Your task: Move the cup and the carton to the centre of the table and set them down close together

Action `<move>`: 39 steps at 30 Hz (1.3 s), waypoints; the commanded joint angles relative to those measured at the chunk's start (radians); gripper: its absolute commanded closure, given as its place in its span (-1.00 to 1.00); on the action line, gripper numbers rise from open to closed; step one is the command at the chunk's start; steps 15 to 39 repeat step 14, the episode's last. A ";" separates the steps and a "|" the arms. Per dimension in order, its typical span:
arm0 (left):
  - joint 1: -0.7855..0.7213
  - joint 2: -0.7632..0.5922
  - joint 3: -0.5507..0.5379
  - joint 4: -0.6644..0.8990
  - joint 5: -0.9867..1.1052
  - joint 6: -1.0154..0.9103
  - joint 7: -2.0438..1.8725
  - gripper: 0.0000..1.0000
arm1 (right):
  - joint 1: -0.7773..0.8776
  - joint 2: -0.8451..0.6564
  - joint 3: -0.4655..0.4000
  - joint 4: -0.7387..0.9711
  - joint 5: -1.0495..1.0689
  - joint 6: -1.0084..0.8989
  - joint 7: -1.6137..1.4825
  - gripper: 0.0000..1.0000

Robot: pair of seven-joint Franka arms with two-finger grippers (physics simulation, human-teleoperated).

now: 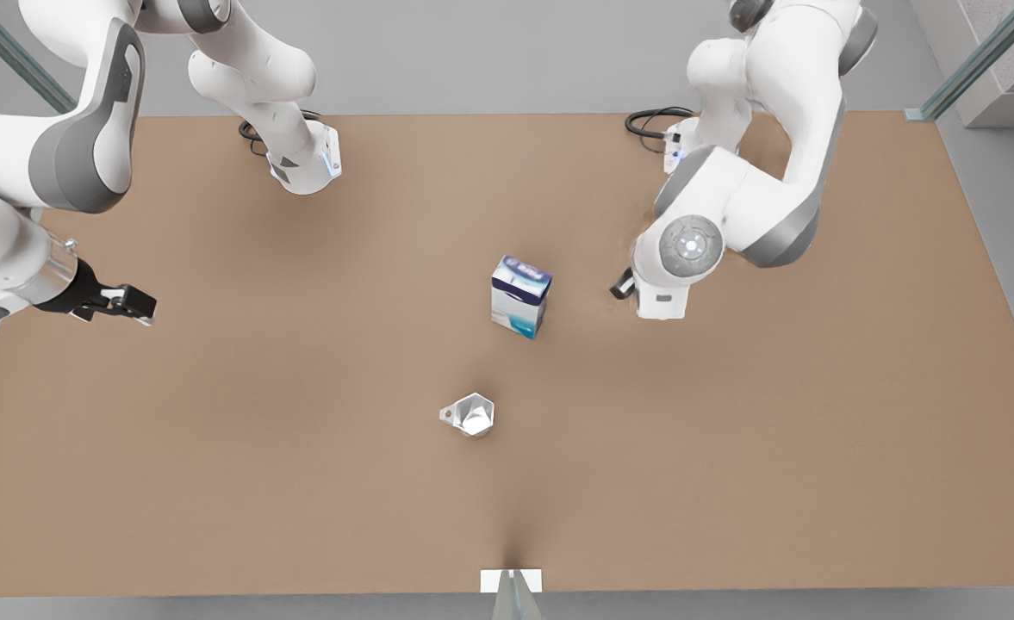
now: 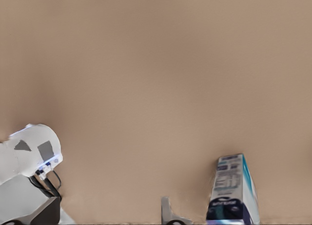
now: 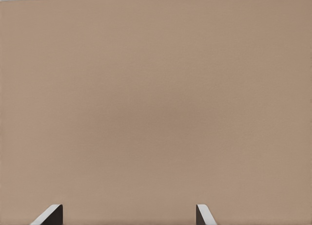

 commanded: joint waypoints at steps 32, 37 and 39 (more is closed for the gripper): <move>-0.001 -0.245 0.255 -0.039 0.010 0.166 0.817 -1.00 | -0.013 0.000 0.000 -0.001 0.011 0.008 0.000 -1.00; -0.001 -0.245 0.255 -0.039 0.010 0.166 0.817 -1.00 | -0.013 0.000 0.000 -0.001 0.011 0.008 0.000 -1.00; -0.001 -0.245 0.255 -0.039 0.010 0.166 0.817 -1.00 | -0.013 0.000 0.000 -0.001 0.011 0.008 0.000 -1.00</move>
